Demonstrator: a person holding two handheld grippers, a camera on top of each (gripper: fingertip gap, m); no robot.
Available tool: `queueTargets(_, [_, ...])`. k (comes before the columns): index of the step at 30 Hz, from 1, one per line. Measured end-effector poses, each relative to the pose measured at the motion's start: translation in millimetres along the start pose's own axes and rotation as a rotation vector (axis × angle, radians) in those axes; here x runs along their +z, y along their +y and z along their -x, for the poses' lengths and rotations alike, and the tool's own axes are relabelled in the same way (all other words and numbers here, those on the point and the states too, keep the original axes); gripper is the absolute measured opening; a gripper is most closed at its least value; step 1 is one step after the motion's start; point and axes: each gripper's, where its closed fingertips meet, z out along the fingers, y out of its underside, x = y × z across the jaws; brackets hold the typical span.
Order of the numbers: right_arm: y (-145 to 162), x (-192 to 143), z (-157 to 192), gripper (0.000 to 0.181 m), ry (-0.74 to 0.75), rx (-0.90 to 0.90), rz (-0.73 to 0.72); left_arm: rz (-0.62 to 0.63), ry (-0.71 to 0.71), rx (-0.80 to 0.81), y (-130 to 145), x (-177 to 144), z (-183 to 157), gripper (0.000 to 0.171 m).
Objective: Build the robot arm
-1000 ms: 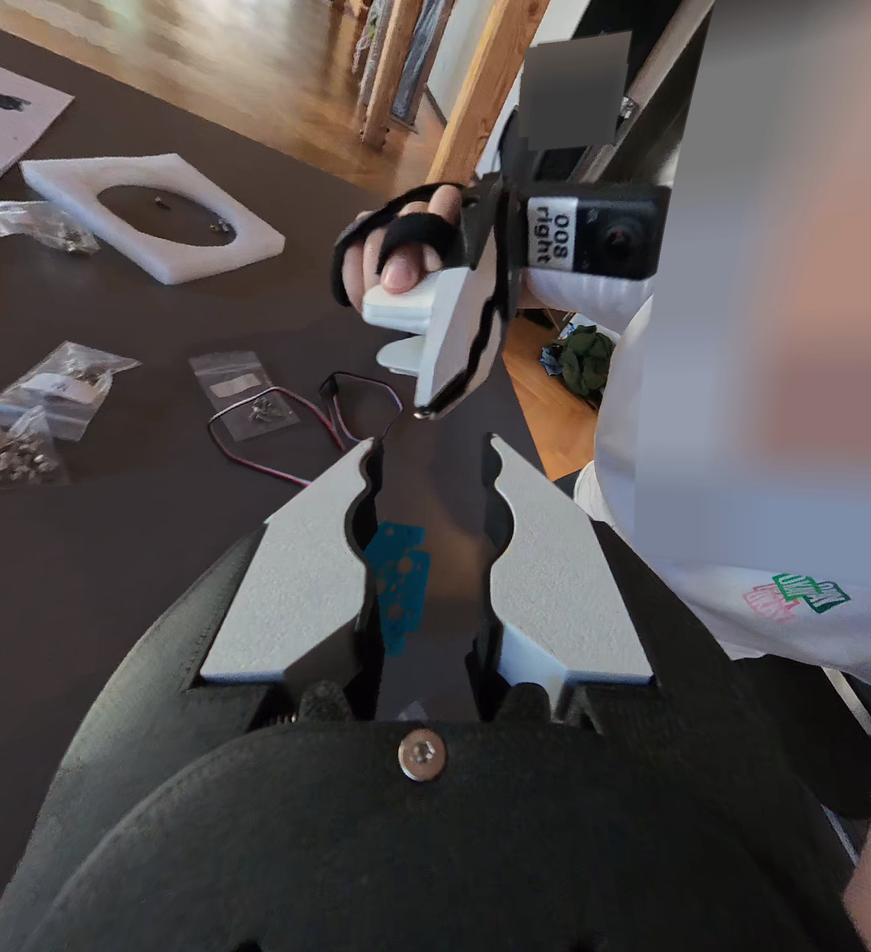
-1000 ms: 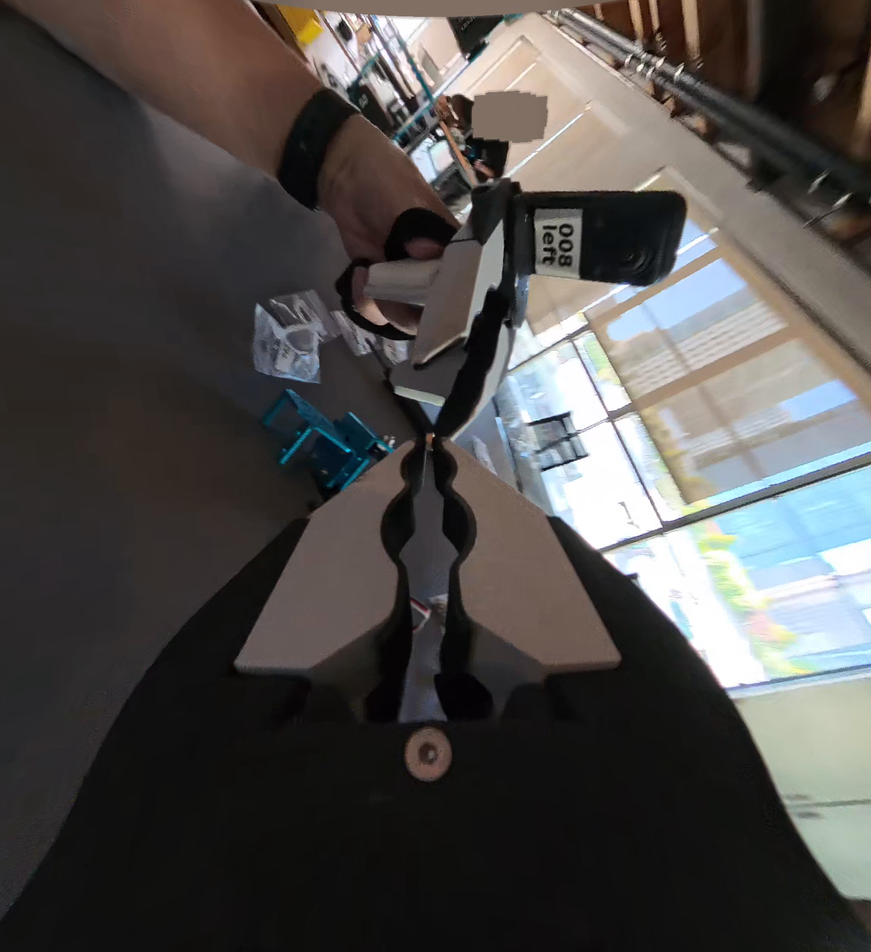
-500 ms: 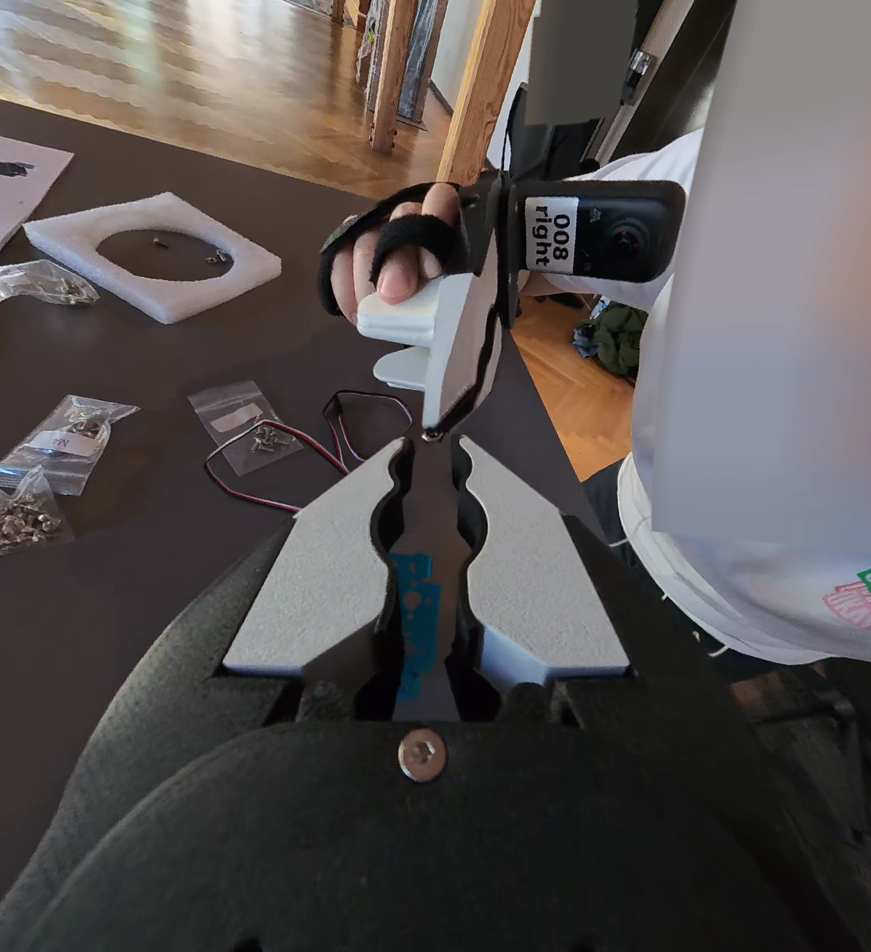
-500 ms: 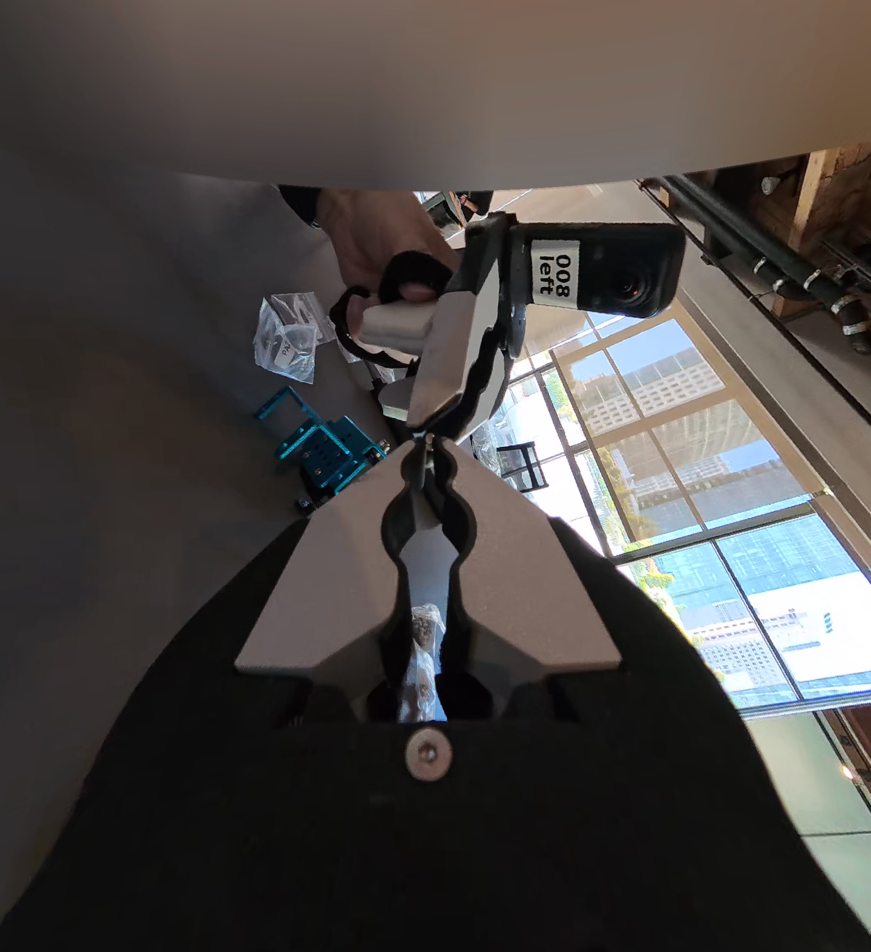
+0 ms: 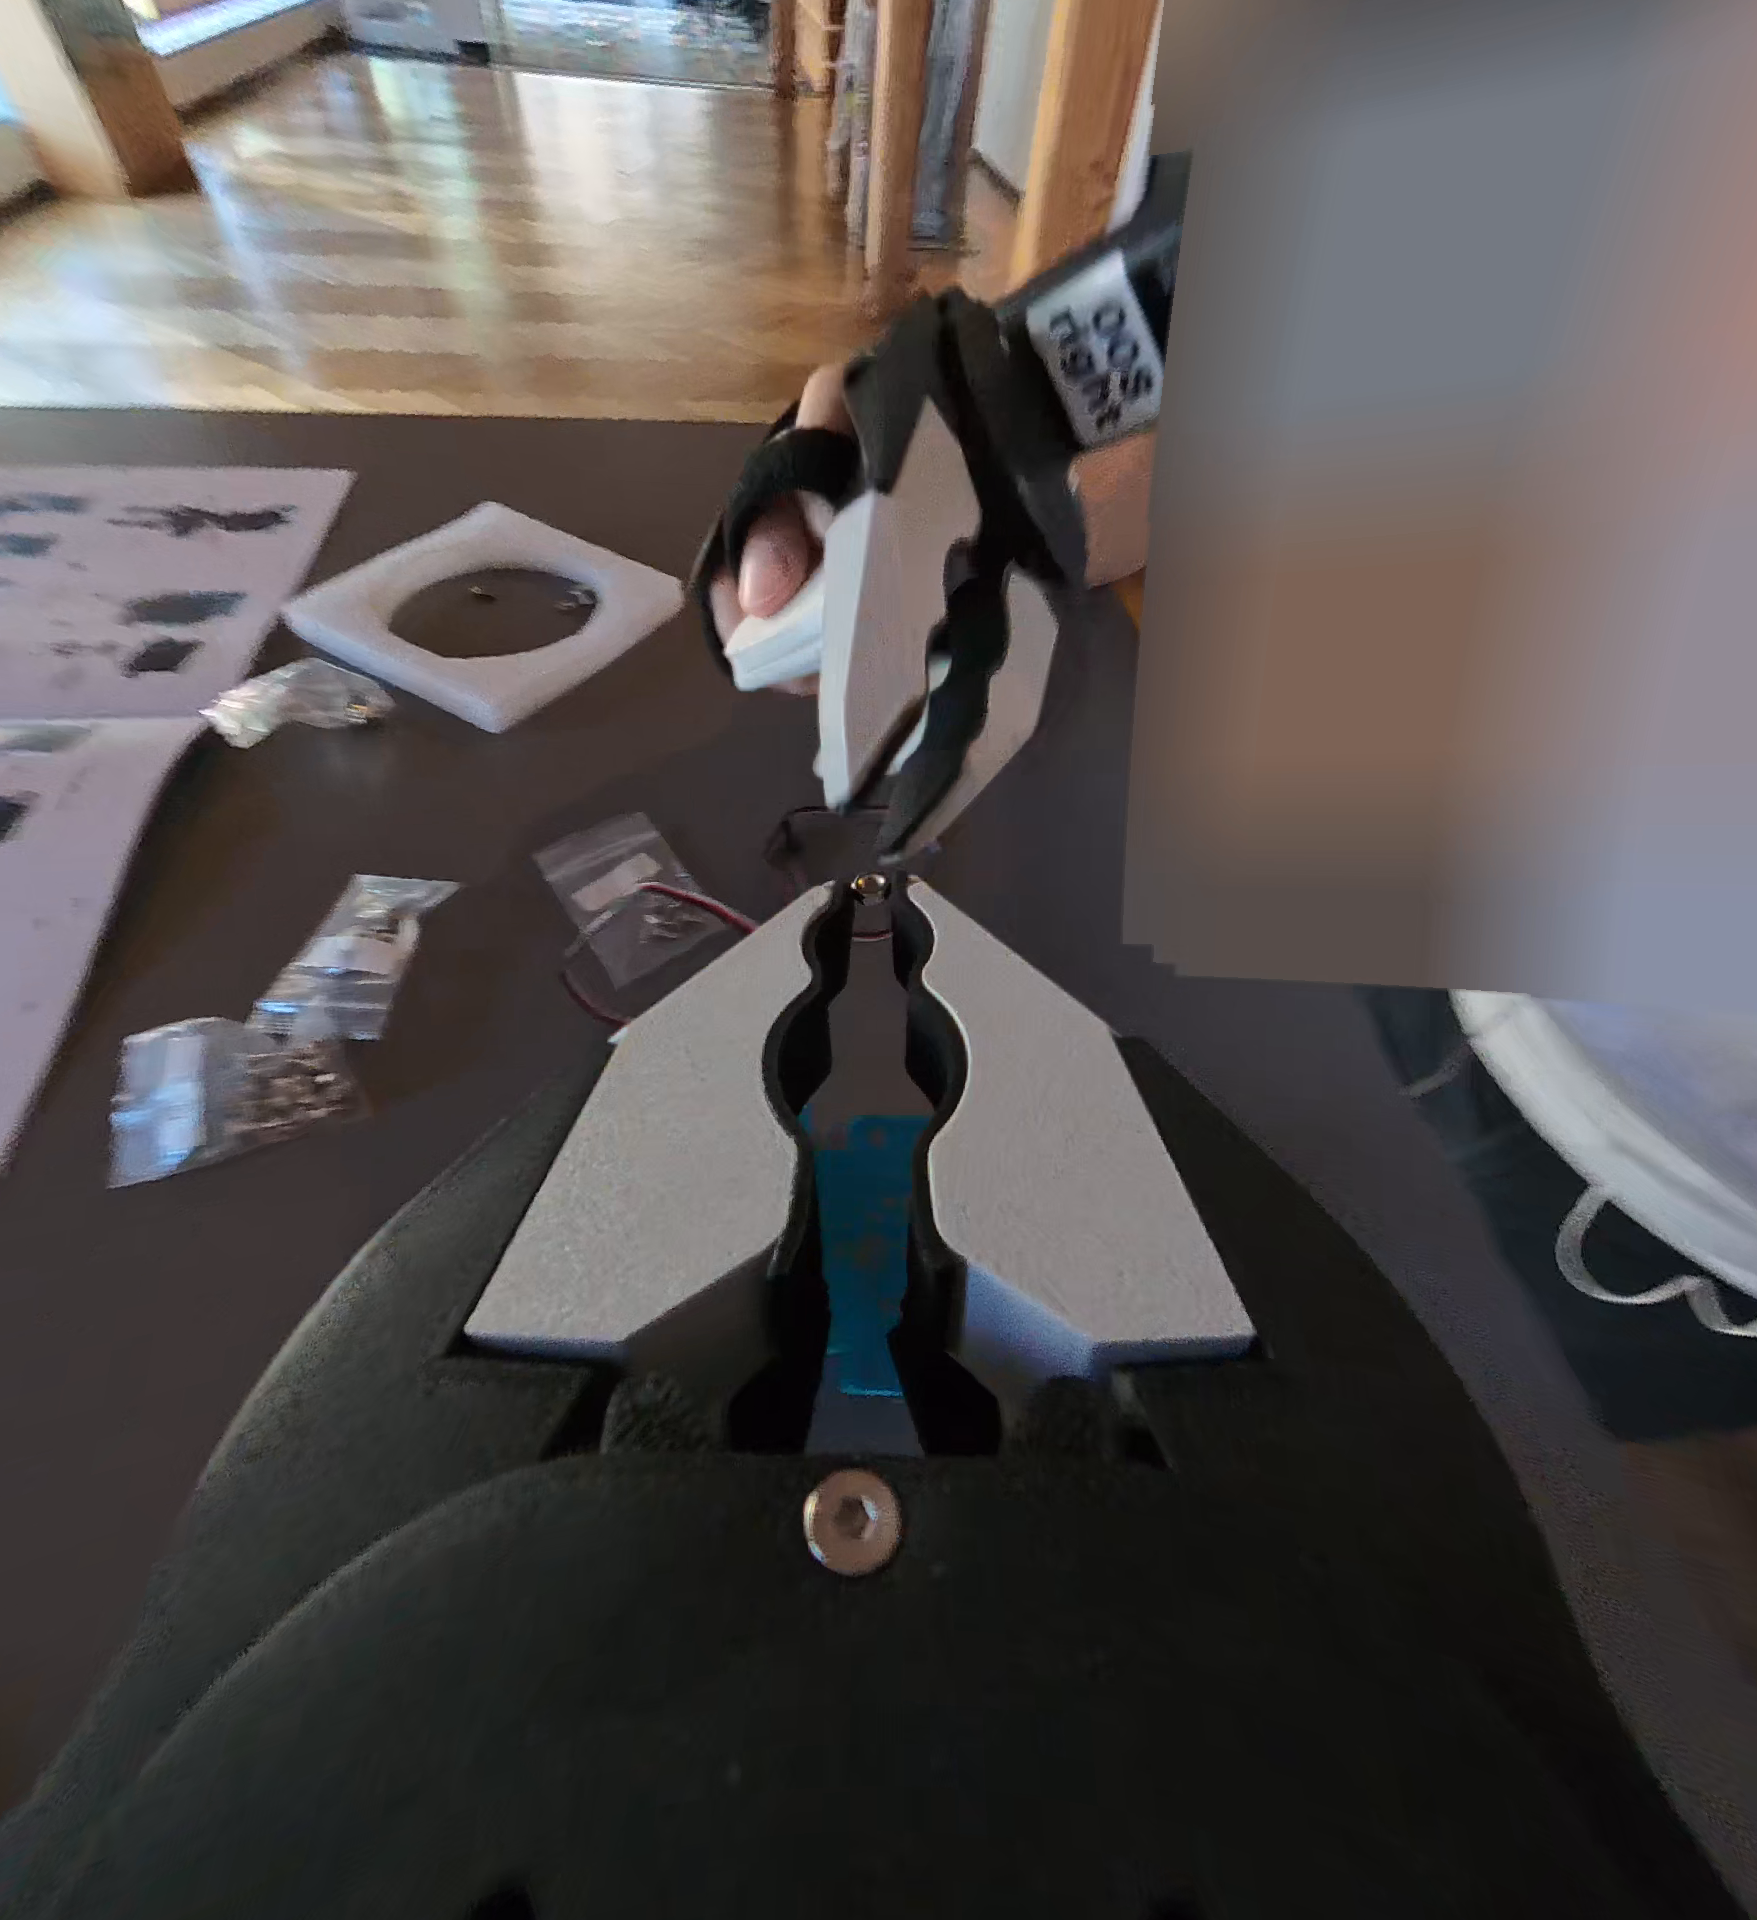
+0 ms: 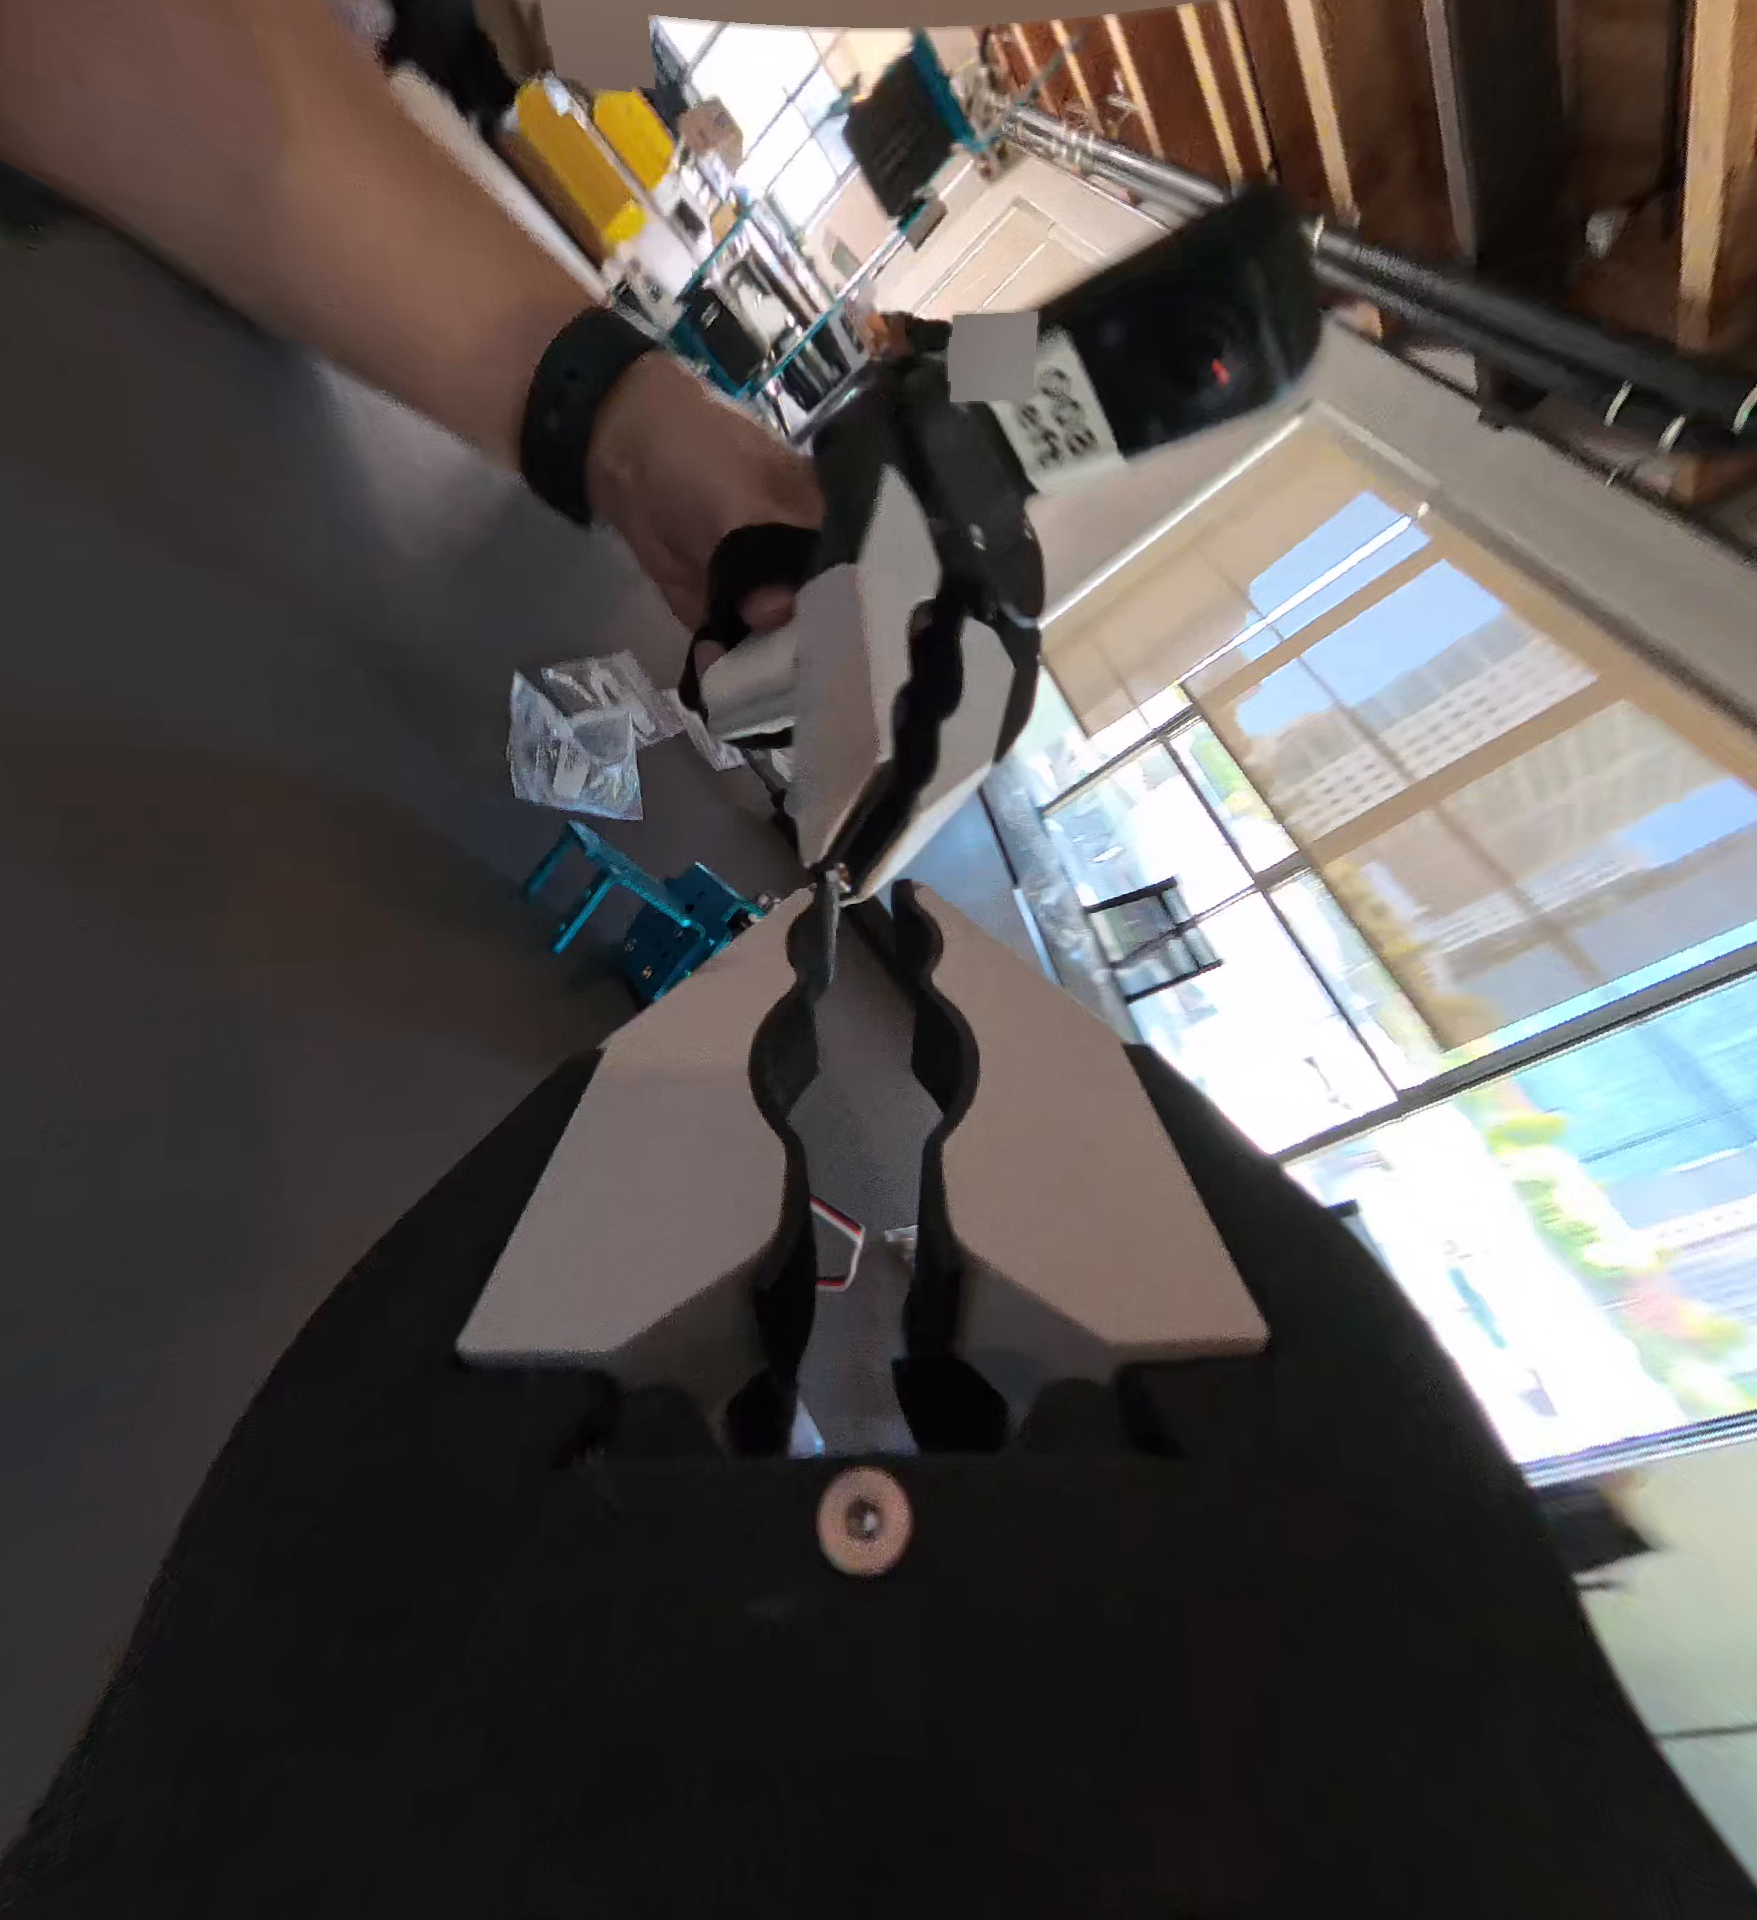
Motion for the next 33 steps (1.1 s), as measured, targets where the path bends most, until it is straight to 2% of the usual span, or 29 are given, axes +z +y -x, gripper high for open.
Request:
queueTargets(4, [7, -5, -10, 0.011, -0.142, 0.432, -0.026, 0.097, -0.259, 0.256, 9, -4, 23, 0.007])
queueTargets(7, [9, -1, -6, 0.017, -0.297, 0.67, -0.054, 0.114, -0.322, 0.39, 8, -1, 22, 0.007])
queueTargets(12, [23, 9, -10, 0.012, -0.358, 0.566, -0.041, 0.189, -0.326, 0.403, 20, -2, 25, 0.007])
queueTargets(14, [30, 16, 2, 0.006, -0.514, 0.7, 0.023, 0.179, -0.346, 0.401, 20, -6, 30, 0.007])
queueTargets(15, [37, 20, 8, 0.009, -0.594, 0.829, 0.091, 0.18, -0.356, 0.403, 20, -8, 32, 0.007])
queueTargets(16, [34, 22, 7, 0.014, -0.655, 0.938, 0.077, 0.184, -0.363, 0.409, 21, -9, 34, 0.007])
queueTargets(18, [28, 28, -7, 0.013, -0.648, 1.042, -0.009, 0.195, -0.368, 0.419, 22, -10, 34, 0.007])
queueTargets(21, [38, 30, -17, 0.009, -0.56, 0.89, 0.016, 0.2, -0.375, 0.429, 22, -12, 35, 0.007])
queueTargets(22, [42, 32, -22, 0.009, -0.541, 0.922, 0.033, 0.194, -0.382, 0.436, 20, -14, 35, 0.007])
queueTargets(23, [43, 35, -25, 0.005, -0.559, 1.016, 0.057, 0.188, -0.388, 0.442, 19, -15, 36, 0.007])
queueTargets(25, [42, 35, -12, 0.011, -0.75, 1.241, 0.136, 0.189, -0.405, 0.455, 17, -17, 37, 0.006])
queueTargets(27, [38, 37, -9, 0.008, -0.852, 1.389, 0.129, 0.192, -0.419, 0.469, 17, -18, 38, 0.006])
queueTargets(29, [36, 39, -8, 0.007, -0.894, 1.454, 0.096, 0.198, -0.418, 0.471, 18, -18, 39, 0.007])
queueTargets(33, [41, 41, -4, 0.003, -0.878, 1.504, 0.102, 0.2, -0.42, 0.468, 20, -19, 41, 0.006])
